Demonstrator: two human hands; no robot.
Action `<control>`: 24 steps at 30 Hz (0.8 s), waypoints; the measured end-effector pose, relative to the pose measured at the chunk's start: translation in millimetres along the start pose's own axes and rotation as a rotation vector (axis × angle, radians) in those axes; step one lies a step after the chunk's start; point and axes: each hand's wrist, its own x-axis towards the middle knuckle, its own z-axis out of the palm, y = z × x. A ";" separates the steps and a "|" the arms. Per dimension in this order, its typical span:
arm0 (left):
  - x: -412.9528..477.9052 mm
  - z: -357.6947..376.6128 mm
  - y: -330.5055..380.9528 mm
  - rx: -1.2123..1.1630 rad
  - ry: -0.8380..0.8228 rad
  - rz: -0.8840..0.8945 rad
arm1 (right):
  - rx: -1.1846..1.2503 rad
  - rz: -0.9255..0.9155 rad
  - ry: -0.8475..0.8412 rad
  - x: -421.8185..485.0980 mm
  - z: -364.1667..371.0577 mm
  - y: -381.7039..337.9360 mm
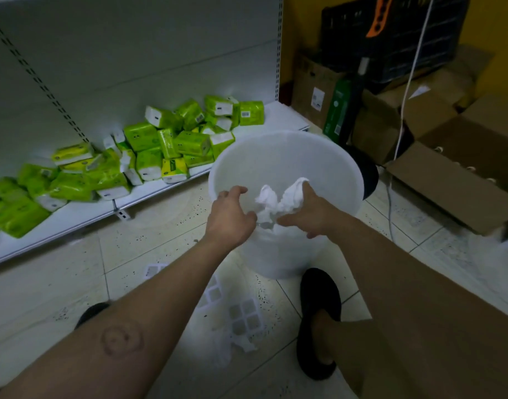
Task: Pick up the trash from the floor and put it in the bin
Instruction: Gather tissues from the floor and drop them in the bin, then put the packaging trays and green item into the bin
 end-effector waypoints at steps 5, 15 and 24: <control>-30.4 8.7 -24.0 0.112 -0.002 0.067 | -0.171 -0.150 0.131 -4.6 11.4 -13.0; -101.2 -9.5 -107.2 0.196 -0.196 -0.052 | -0.438 -0.246 -0.085 -66.4 112.6 -23.3; -142.2 29.8 -206.7 0.197 -0.466 -0.283 | -0.618 0.019 -0.434 -46.5 206.2 38.6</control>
